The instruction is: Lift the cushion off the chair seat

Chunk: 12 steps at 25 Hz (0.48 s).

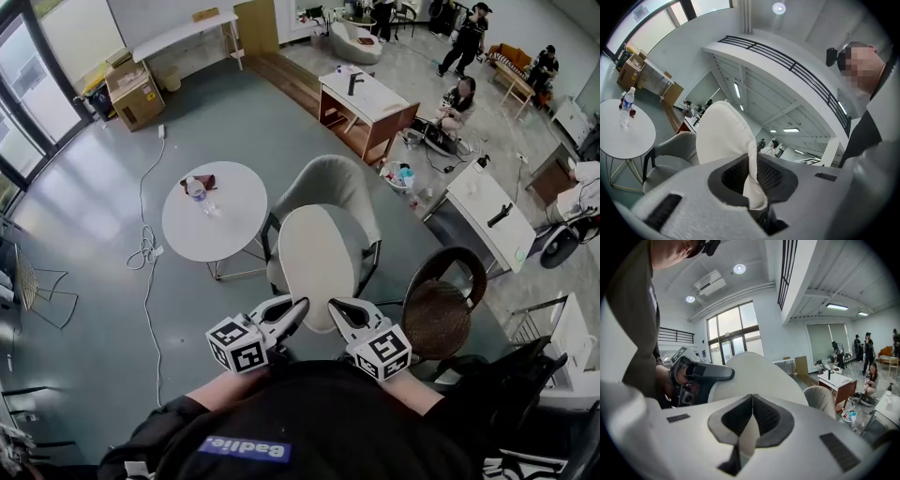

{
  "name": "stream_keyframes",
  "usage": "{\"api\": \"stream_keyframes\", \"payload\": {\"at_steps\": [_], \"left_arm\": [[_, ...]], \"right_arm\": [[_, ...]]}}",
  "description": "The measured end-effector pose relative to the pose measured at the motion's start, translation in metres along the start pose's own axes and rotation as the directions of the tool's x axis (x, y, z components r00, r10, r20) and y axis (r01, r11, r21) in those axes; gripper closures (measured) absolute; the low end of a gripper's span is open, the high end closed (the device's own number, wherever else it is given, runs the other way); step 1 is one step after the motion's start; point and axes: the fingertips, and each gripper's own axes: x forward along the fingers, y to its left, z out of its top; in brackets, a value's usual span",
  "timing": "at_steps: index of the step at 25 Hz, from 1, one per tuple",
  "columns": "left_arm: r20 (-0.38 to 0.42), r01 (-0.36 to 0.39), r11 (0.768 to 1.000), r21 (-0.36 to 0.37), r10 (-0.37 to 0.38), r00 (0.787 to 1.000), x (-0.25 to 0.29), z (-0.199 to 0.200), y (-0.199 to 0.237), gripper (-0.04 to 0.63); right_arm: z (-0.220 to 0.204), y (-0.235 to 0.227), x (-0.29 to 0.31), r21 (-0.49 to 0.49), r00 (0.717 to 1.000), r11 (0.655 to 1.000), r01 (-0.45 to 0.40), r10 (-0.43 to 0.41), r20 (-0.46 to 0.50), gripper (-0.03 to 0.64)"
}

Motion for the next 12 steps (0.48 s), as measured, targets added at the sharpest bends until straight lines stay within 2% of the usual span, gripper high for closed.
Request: {"api": "stream_keyframes", "payload": {"at_steps": [12], "left_arm": [[-0.007,0.006,1.000,-0.002,-0.006,1.000,-0.0052,-0.0036,-0.0035,0.549]], "right_arm": [[-0.0015,0.0064,-0.0032,0.002,1.000,1.000,-0.008,0.008,-0.001,0.588]]}}
